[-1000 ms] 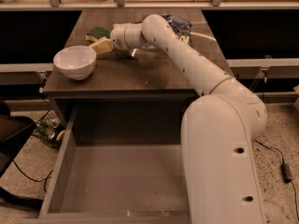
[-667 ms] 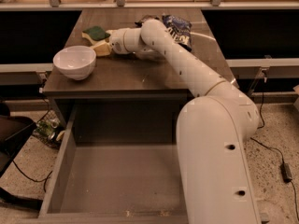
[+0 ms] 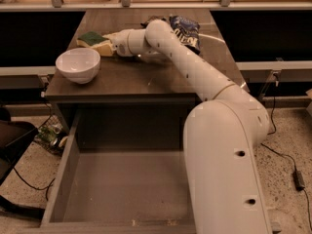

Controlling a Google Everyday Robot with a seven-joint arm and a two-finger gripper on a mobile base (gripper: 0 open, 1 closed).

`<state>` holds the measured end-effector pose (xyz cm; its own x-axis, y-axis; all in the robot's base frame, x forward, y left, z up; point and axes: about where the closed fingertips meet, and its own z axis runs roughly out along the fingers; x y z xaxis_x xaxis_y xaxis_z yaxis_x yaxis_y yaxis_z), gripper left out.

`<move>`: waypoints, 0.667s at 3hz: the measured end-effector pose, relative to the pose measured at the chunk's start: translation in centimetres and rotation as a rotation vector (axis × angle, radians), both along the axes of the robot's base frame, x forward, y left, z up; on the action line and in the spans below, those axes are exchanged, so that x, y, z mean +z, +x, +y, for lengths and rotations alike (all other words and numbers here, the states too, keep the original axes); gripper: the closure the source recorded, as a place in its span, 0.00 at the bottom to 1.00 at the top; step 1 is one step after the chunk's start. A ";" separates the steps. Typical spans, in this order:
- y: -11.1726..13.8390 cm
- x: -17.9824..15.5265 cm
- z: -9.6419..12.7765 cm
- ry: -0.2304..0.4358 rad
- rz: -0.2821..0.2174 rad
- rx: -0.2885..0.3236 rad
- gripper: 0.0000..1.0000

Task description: Pick sponge

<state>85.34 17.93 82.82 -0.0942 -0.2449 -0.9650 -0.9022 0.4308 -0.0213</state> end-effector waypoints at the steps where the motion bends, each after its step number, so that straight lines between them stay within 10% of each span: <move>1: 0.0 0.1 0.0 0.000 0.000 0.000 0.95; 2: 0.0 0.1 0.0 0.000 0.000 0.000 1.00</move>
Offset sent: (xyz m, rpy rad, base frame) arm 0.0000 0.0001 0.0007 0.0000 0.0001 0.0002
